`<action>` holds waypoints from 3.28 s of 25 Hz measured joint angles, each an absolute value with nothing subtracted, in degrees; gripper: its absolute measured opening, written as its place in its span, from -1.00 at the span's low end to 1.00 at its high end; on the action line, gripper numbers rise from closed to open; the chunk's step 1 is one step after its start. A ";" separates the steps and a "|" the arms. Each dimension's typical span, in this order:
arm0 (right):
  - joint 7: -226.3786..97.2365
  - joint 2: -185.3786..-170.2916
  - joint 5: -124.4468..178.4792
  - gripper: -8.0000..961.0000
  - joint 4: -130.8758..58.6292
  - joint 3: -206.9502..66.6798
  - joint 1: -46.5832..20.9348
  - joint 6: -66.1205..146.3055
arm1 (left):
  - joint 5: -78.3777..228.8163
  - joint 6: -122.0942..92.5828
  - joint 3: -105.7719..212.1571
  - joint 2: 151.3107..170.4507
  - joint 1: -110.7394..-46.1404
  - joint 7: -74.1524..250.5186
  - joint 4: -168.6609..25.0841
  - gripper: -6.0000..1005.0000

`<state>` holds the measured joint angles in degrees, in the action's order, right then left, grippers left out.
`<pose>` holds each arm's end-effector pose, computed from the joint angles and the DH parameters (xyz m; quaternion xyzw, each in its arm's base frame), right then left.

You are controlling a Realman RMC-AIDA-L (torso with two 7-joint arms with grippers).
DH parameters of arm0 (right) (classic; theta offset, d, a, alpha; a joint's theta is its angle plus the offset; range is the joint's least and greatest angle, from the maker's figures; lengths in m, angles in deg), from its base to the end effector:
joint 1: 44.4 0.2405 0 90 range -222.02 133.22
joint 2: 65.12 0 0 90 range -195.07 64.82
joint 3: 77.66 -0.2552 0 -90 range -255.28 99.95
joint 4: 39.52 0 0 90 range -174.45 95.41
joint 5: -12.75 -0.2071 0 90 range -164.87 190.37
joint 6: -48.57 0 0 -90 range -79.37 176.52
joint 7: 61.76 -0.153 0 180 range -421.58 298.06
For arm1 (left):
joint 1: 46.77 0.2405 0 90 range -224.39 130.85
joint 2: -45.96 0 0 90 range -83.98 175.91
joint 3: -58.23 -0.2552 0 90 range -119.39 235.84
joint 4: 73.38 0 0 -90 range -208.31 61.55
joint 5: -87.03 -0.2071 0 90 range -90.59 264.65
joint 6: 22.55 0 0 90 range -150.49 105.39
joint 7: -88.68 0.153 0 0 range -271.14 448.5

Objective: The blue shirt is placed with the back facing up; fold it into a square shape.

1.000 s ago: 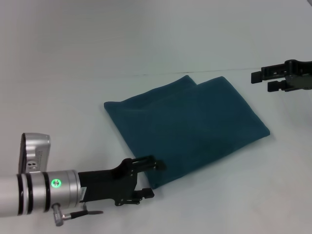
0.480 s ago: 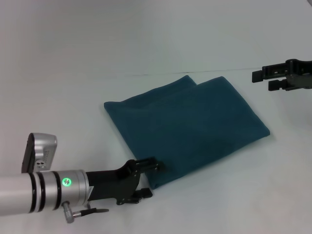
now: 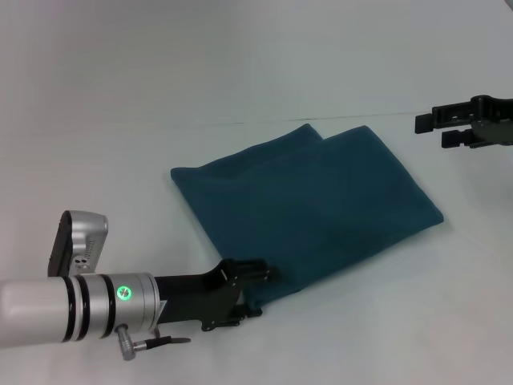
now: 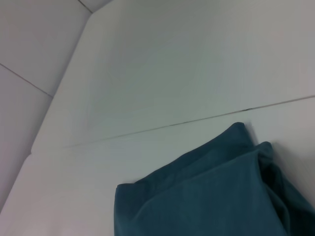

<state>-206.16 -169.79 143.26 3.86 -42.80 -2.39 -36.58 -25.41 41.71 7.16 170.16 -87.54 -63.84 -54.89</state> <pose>0.2531 0.4169 0.1169 -0.7651 0.5932 0.1693 0.1848 -0.2295 0.3414 -0.1209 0.5904 0.7839 0.1915 0.0125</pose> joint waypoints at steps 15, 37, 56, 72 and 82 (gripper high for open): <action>-206.16 -169.80 143.26 0.68 3.70 -43.39 -2.39 -37.09 | -25.67 41.82 7.17 170.15 -87.30 -63.04 -54.92 -0.11; -206.77 -170.18 143.30 0.68 2.82 -43.39 -3.27 -37.25 | -26.58 52.44 11.76 168.34 -75.67 -59.42 -46.57 -0.84; -206.73 -170.33 143.26 0.68 2.83 -43.43 -3.18 -37.17 | -33.77 57.02 18.79 167.04 -76.03 -57.96 -46.06 -0.74; -185.75 -171.87 136.74 0.68 3.04 -43.29 -6.01 -41.82 | -31.43 75.67 28.27 166.23 -70.71 -34.06 -33.06 -0.21; -161.27 -180.61 137.03 0.68 8.30 -41.70 -9.60 -52.23 | -33.12 80.69 25.46 164.89 -74.67 -12.87 -28.64 0.17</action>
<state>-161.27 -180.61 137.03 8.30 -41.70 -9.60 -52.23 -33.12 80.69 25.46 164.89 -74.67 -12.87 -28.64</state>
